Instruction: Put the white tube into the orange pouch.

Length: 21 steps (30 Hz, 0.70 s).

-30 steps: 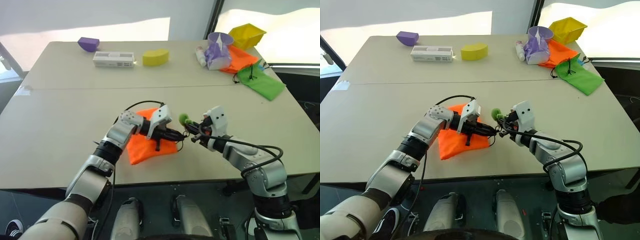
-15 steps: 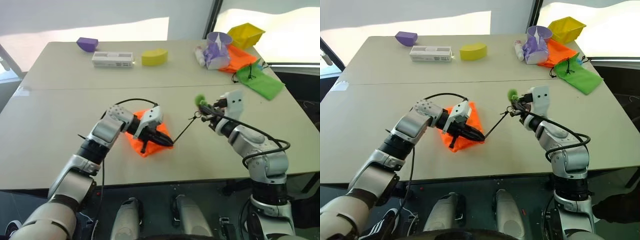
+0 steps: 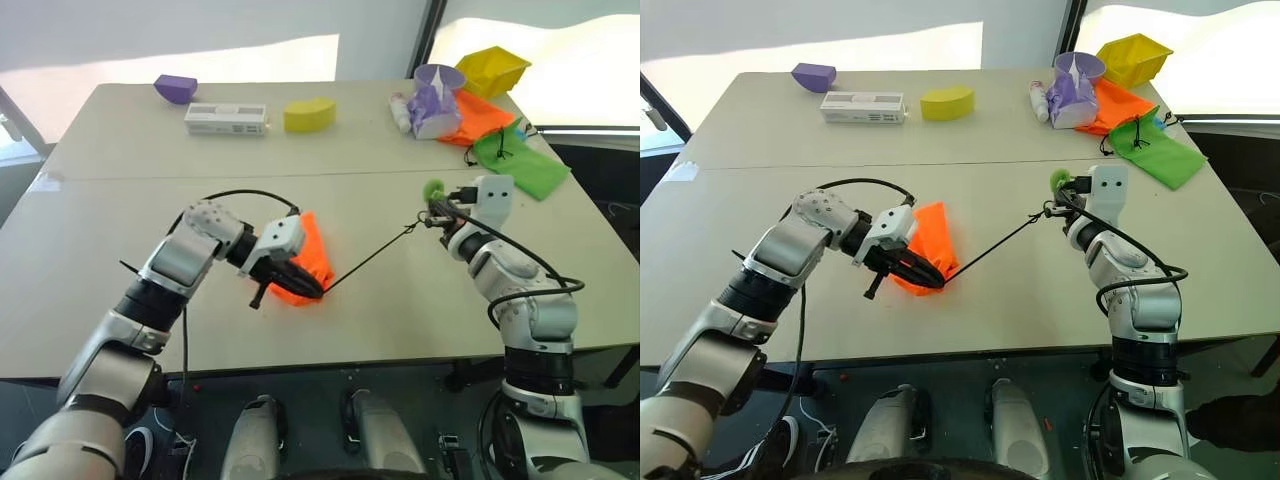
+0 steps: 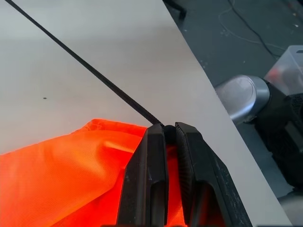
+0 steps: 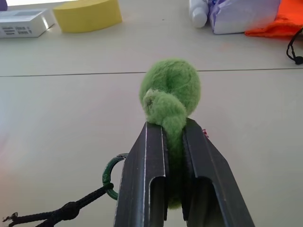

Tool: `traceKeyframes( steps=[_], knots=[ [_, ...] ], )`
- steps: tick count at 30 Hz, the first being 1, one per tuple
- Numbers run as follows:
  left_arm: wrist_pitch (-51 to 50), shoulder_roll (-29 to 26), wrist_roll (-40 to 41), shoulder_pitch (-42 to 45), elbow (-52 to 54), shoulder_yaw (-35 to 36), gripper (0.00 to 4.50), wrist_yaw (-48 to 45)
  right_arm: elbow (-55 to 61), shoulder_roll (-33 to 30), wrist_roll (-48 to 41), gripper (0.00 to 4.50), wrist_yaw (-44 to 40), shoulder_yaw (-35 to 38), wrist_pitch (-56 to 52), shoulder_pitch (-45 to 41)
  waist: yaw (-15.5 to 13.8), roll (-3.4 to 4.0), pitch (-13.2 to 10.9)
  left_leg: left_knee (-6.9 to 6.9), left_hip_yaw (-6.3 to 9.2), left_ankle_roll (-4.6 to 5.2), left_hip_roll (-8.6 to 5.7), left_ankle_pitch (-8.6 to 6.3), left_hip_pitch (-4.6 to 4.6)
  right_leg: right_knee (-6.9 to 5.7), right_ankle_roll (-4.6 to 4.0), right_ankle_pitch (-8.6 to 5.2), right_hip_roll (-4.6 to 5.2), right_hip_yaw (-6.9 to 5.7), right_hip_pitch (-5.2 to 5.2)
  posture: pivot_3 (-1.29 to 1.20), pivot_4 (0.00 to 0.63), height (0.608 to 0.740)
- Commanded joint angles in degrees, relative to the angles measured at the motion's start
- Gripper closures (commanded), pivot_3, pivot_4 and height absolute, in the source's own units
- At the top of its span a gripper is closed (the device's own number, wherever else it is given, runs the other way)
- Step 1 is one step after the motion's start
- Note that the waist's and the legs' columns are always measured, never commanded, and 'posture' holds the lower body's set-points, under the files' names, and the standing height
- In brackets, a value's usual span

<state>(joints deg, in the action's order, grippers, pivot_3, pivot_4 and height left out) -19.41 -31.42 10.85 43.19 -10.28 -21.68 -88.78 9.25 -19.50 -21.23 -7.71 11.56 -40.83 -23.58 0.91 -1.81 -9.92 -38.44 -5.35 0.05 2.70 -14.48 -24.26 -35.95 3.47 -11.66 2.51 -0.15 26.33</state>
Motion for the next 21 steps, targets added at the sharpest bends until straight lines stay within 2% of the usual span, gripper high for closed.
traceKeyframes(
  steps=[1, 5, 7, 8, 11, 12, 13, 14, 17, 21],
  knots=[
    [0.85, -0.01, 0.72, -1.26, 0.21, -0.03, 4.47, -0.63, 2.23, -2.57, 2.5, 4.5, -0.01, 0.92, 2.33, -0.54, 0.02, 0.0, 0.0, -0.01, 0.0, 0.0, 0.0, 0.0, 0.0, 0.0, 0.0, 0.0, 0.0, 0.01, 0.0, 0.0, 0.15, 0.74],
    [-4.12, 2.2, 3.58, -0.28, -1.31, 1.63, 4.47, 0.44, 3.53, -2.99, 0.27, 4.5, -2.95, 0.02, 0.66, 0.32, -0.01, 0.0, 0.0, -0.08, 0.0, 0.0, 0.0, 0.0, -0.02, -0.04, 0.01, 0.0, 0.0, 0.01, 0.0, 0.0, 0.15, 0.74],
    [-6.71, 3.03, 5.62, 0.38, -1.21, 2.72, 3.62, 0.13, 4.33, -3.04, -1.02, 3.66, -5.0, -0.19, 0.3, 1.06, 0.0, 0.0, 0.0, -0.21, 0.04, 0.0, 0.02, 0.0, -0.06, -0.09, 0.02, -0.01, -0.03, 0.0, 0.0, 0.0, 0.15, 0.74],
    [-3.95, 3.78, 5.44, 0.27, -1.65, 3.74, 3.28, 1.42, 4.8, -3.4, -0.63, 3.29, -5.55, -0.87, 0.26, 1.59, -0.05, 0.0, 0.0, -0.28, 0.05, 0.0, 0.02, 0.0, -0.07, -0.13, 0.02, -0.01, -0.03, -0.01, -0.01, 0.0, 0.15, 0.74],
    [-4.77, 3.91, 7.03, 0.84, -2.11, 6.22, 1.77, 2.63, 5.95, -3.78, -1.09, 1.71, -6.94, -0.74, 0.07, 2.39, -0.06, 0.0, 0.0, -0.46, 0.08, 0.0, 0.03, 0.0, -0.12, -0.17, 0.02, -0.01, 0.0, -0.02, -0.05, 0.0, 0.15, 0.74],
    [-3.08, 4.16, 7.1, 0.74, -2.07, 7.47, 1.22, 3.89, 6.14, -4.7, -0.25, 1.12, -7.53, -1.3, 0.21, 2.64, 0.06, 0.0, 0.0, -0.53, 0.08, 0.0, 0.03, 0.0, -0.12, -0.18, 0.01, 0.0, 0.0, -0.02, -0.06, 0.0, 0.15, 0.74],
    [-1.98, 4.14, 7.77, 0.44, -1.82, 9.1, 0.78, 4.74, 6.34, -6.68, 1.0, 0.71, -9.22, -2.66, 0.53, 3.3, 0.08, 0.01, -0.01, -0.57, 0.08, 0.0, 0.03, 0.0, -0.11, -0.19, 0.0, 0.01, 0.01, -0.02, -0.08, 0.0, 0.15, 0.74],
    [-1.55, 4.16, 8.37, 0.21, -1.76, 10.6, 0.72, 5.8, 6.56, -8.51, 1.58, 0.07, -11.18, -3.8, 0.75, 4.03, 0.04, 0.01, -0.01, -0.61, 0.08, 0.0, 0.03, 0.0, -0.11, -0.19, -0.02, 0.02, 0.03, -0.01, -0.08, 0.0, 0.15, 0.74],
    [0.22, 3.86, 9.95, -1.65, -0.87, 15.21, 0.72, 9.25, 8.09, -14.12, 2.06, 0.03, -18.58, -6.77, 3.32, 6.9, -0.06, 0.01, -0.01, -0.64, 0.1, 0.0, 0.03, 0.0, -0.09, -0.19, -0.03, 0.02, 0.05, -0.02, -0.13, 0.0, 0.15, 0.74],
    [5.1, 4.5, 9.94, -4.64, -0.22, 20.8, 0.72, 16.64, 9.54, -16.13, 0.73, 0.03, -23.47, -5.37, 7.47, 8.17, 0.09, 0.03, -0.01, -0.6, 0.12, 0.01, 0.04, -0.01, -0.08, -0.2, -0.02, 0.03, -0.01, -0.02, -0.11, 0.0, 0.15, 0.74]
  ],
)
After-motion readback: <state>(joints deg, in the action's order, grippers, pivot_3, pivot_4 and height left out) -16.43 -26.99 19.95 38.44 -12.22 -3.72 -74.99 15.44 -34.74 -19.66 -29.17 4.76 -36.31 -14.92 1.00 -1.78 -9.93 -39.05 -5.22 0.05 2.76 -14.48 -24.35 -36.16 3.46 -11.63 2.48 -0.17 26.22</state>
